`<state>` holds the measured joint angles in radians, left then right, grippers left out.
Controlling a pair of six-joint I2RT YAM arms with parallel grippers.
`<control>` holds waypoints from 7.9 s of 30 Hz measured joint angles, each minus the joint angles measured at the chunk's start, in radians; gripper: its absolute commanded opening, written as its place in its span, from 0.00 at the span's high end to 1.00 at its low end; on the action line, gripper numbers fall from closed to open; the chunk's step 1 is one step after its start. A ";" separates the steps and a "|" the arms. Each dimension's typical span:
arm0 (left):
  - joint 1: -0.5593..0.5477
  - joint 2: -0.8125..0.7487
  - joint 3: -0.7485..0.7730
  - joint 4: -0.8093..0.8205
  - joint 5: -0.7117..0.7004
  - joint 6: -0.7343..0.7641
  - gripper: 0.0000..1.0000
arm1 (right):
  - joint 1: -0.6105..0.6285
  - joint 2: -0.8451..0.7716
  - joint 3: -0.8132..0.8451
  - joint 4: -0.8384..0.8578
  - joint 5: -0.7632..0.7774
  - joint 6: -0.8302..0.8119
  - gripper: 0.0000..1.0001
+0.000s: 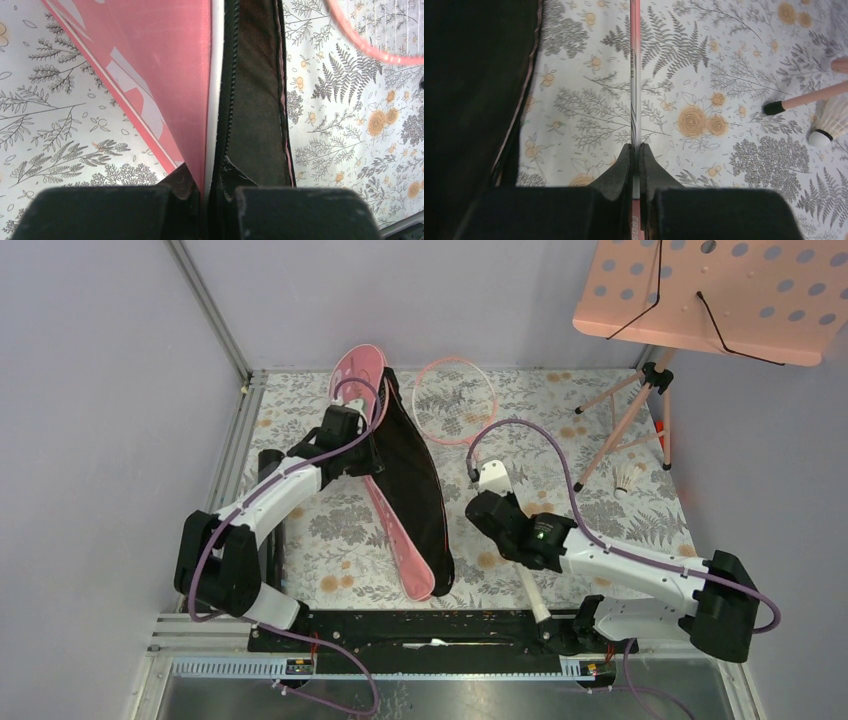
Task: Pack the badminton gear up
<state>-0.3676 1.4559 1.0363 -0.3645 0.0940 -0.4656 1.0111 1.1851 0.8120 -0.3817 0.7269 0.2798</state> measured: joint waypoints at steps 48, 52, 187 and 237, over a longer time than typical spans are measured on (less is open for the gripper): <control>-0.050 -0.274 -0.357 0.317 0.255 -0.070 1.00 | 0.084 0.568 0.272 0.532 -0.274 -0.032 1.00; -0.051 -0.313 -0.387 0.348 0.241 -0.090 1.00 | 0.081 0.629 0.278 0.573 -0.293 -0.028 1.00; 0.183 -0.611 -0.365 -0.363 0.163 1.607 0.49 | -0.386 0.651 0.877 -0.284 -1.194 -1.148 1.00; 0.184 -0.822 -0.340 -0.419 0.373 1.235 1.00 | -0.108 0.291 0.241 0.588 -0.668 -0.051 0.01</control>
<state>-0.1837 0.6342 0.6964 -0.7834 0.4671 0.7696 0.9031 1.4765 1.0534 0.2062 0.0589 0.2291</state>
